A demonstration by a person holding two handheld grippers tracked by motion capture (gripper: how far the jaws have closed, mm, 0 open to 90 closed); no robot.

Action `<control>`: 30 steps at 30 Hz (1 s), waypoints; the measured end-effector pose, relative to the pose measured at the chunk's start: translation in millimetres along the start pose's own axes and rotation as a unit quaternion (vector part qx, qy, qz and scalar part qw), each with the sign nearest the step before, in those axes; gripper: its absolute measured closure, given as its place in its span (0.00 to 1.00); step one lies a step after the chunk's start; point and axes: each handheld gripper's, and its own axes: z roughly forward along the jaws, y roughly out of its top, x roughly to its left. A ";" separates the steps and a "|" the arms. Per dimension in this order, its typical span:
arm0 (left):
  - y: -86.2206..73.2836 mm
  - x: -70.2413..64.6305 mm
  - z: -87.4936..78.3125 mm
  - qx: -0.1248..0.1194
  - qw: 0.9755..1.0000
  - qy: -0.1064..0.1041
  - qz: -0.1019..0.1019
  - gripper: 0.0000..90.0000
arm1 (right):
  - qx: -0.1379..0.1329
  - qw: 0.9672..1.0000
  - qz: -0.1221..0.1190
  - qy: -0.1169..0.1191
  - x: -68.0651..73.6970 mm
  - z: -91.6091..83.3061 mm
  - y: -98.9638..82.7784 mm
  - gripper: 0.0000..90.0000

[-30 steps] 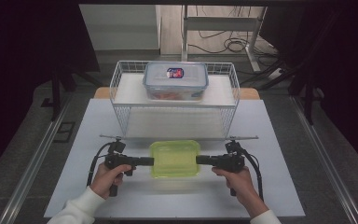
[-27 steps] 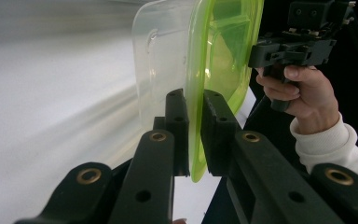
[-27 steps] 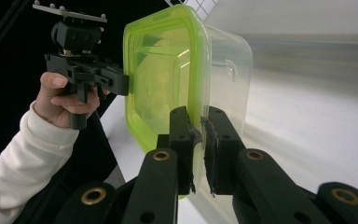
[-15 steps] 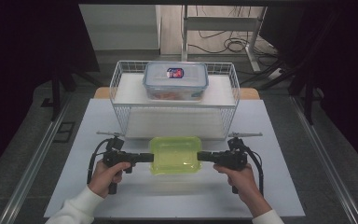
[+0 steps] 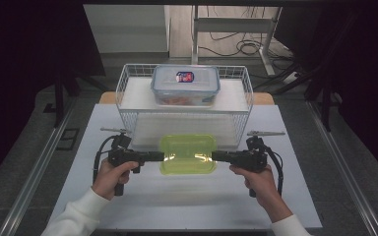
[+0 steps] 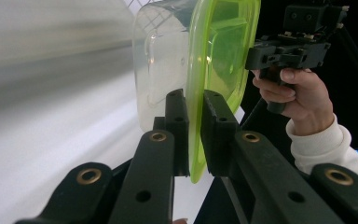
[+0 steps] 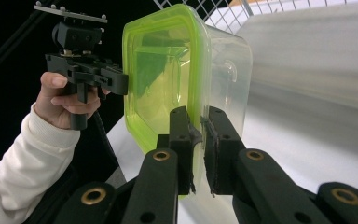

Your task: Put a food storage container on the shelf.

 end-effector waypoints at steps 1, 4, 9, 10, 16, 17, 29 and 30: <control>1.4 -1.1 -0.8 -0.001 1.000 0.001 0.002 0.92 | -0.001 1.000 -0.001 0.000 1.2 -0.8 2.0 0.91; 7.6 -5.5 -5.0 -0.004 1.000 -0.001 0.007 0.92 | -0.004 1.000 -0.005 0.001 5.2 -2.6 8.0 0.91; 15.6 -10.4 -10.6 -0.011 1.000 -0.002 0.010 0.92 | -0.008 1.000 -0.012 0.000 12.6 -4.4 18.7 0.91; 17.3 -10.9 -11.8 -0.011 1.000 -0.003 0.012 0.92 | -0.008 1.000 -0.014 0.000 13.7 -4.6 20.4 0.91; 31.1 -16.8 -18.8 -0.016 1.000 -0.002 0.020 0.92 | -0.012 1.000 -0.020 -0.001 20.1 -6.2 34.2 0.91; 34.2 -18.1 -20.0 -0.017 1.000 -0.002 0.022 0.92 | -0.014 1.000 -0.023 -0.001 21.5 -6.6 37.4 0.91; 63.6 -30.6 -30.3 -0.023 0.999 -0.008 0.034 0.92 | -0.026 0.999 -0.039 -0.005 33.9 -14.0 67.3 0.91; 66.0 -31.6 -31.4 -0.024 0.999 -0.009 0.035 0.92 | -0.027 0.999 -0.039 -0.005 35.1 -14.8 69.8 0.91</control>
